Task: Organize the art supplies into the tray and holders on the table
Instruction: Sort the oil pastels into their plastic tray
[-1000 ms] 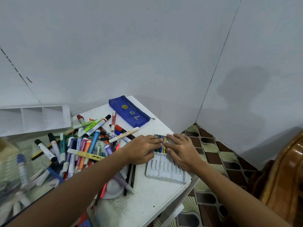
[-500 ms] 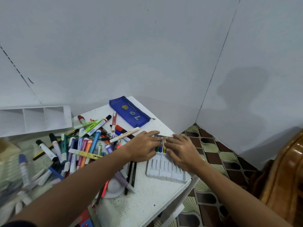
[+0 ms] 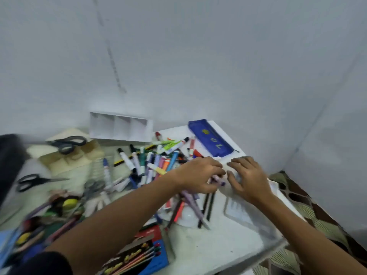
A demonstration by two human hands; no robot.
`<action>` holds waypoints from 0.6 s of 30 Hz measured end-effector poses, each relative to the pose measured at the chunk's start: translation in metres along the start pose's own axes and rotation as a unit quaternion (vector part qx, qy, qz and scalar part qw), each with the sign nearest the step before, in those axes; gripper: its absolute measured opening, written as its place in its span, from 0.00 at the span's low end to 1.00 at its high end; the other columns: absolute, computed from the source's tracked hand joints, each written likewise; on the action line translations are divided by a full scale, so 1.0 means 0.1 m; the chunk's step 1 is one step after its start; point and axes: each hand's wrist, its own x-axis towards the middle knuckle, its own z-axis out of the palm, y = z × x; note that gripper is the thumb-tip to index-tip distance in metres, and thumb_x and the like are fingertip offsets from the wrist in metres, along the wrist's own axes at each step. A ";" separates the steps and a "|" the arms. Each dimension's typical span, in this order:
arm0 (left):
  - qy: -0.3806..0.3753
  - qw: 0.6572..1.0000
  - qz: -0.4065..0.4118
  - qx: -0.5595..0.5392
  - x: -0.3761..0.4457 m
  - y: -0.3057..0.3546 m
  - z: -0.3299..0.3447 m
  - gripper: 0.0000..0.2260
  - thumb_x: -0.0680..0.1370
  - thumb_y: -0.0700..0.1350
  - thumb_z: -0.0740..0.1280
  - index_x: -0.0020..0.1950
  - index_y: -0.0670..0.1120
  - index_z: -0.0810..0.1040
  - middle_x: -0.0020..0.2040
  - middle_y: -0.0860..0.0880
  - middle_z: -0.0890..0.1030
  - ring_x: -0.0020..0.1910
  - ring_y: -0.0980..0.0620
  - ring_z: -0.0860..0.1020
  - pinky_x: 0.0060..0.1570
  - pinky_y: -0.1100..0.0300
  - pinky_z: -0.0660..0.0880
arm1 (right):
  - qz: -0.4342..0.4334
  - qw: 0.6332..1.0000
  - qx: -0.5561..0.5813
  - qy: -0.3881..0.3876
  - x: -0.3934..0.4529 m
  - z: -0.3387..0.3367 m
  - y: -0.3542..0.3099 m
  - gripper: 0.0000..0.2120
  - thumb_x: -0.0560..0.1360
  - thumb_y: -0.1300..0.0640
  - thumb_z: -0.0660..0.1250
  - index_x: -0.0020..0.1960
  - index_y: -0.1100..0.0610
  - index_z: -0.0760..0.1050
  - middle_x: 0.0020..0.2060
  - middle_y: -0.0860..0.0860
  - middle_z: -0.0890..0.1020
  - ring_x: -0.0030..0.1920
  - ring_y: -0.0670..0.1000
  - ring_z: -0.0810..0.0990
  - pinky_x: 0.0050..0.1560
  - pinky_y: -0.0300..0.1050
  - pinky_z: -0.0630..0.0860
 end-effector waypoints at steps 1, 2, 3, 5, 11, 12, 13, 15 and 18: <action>0.022 1.000 -0.021 -0.008 -0.19 -0.06 -0.13 0.17 0.72 0.45 0.66 0.59 0.40 0.80 0.56 0.41 0.81 0.57 0.41 0.77 0.57 0.48 0.73 | -0.021 0.999 0.023 0.029 0.16 0.09 -0.16 0.14 0.73 0.55 0.63 0.47 0.63 0.83 0.43 0.56 0.83 0.43 0.62 0.81 0.45 0.55 0.78; 0.044 0.998 -0.040 -0.012 -0.38 -0.12 -0.26 0.18 0.71 0.44 0.66 0.59 0.40 0.81 0.56 0.40 0.81 0.56 0.40 0.78 0.57 0.48 0.73 | -0.043 0.997 0.046 0.051 0.31 0.18 -0.33 0.13 0.73 0.56 0.63 0.47 0.63 0.83 0.43 0.56 0.83 0.43 0.61 0.81 0.45 0.54 0.78; 0.068 0.996 -0.060 -0.013 -0.59 -0.19 -0.39 0.18 0.71 0.44 0.67 0.58 0.39 0.81 0.55 0.40 0.81 0.55 0.40 0.78 0.56 0.49 0.74 | -0.064 0.994 0.066 0.066 0.46 0.28 -0.53 0.12 0.73 0.57 0.64 0.47 0.63 0.83 0.43 0.56 0.83 0.43 0.61 0.80 0.46 0.54 0.77; 0.108 0.990 -0.095 -0.003 -1.00 -0.32 -0.59 0.16 0.71 0.42 0.70 0.57 0.37 0.81 0.54 0.39 0.82 0.53 0.39 0.79 0.55 0.50 0.75 | -0.104 0.986 0.097 0.086 0.70 0.45 -0.92 0.11 0.73 0.58 0.64 0.47 0.63 0.82 0.43 0.56 0.83 0.43 0.60 0.79 0.47 0.53 0.76; 0.155 0.943 -0.295 0.029 -2.59 -0.60 -0.93 0.15 0.72 0.40 0.72 0.58 0.38 0.81 0.53 0.40 0.82 0.54 0.41 0.79 0.56 0.50 0.75 | -0.213 0.952 0.217 0.033 1.12 0.99 -2.36 0.12 0.73 0.59 0.63 0.48 0.63 0.83 0.43 0.56 0.83 0.43 0.59 0.80 0.46 0.49 0.77; 0.159 0.927 -0.338 0.028 -2.84 -0.63 -0.94 0.15 0.73 0.41 0.71 0.59 0.39 0.81 0.54 0.41 0.82 0.56 0.42 0.78 0.57 0.51 0.74 | -0.228 0.945 0.232 0.011 1.13 1.09 -2.55 0.11 0.72 0.59 0.65 0.48 0.62 0.83 0.43 0.56 0.83 0.43 0.59 0.81 0.44 0.48 0.77; 0.164 0.910 -0.381 0.025 -3.06 -0.66 -0.94 0.15 0.74 0.42 0.70 0.60 0.40 0.80 0.56 0.43 0.82 0.58 0.44 0.77 0.59 0.53 0.72 | -0.239 0.940 0.245 -0.019 1.14 1.18 -2.72 0.09 0.71 0.61 0.66 0.48 0.62 0.83 0.43 0.56 0.83 0.43 0.58 0.81 0.43 0.47 0.78; 0.166 0.876 -0.453 0.016 -3.46 -0.70 -0.95 0.15 0.76 0.45 0.69 0.61 0.42 0.80 0.58 0.45 0.81 0.60 0.47 0.76 0.60 0.56 0.70 | -0.241 0.930 0.261 -0.097 1.15 1.37 -2.98 0.09 0.71 0.63 0.68 0.50 0.61 0.83 0.44 0.55 0.84 0.45 0.57 0.82 0.42 0.48 0.80; 0.157 0.837 -0.525 0.013 -3.91 -0.77 -0.95 0.14 0.77 0.43 0.68 0.61 0.41 0.80 0.58 0.45 0.81 0.59 0.47 0.77 0.59 0.56 0.72 | -0.200 0.919 0.269 -0.208 1.20 1.68 -3.28 0.11 0.75 0.62 0.66 0.55 0.58 0.81 0.49 0.52 0.83 0.47 0.54 0.82 0.45 0.46 0.78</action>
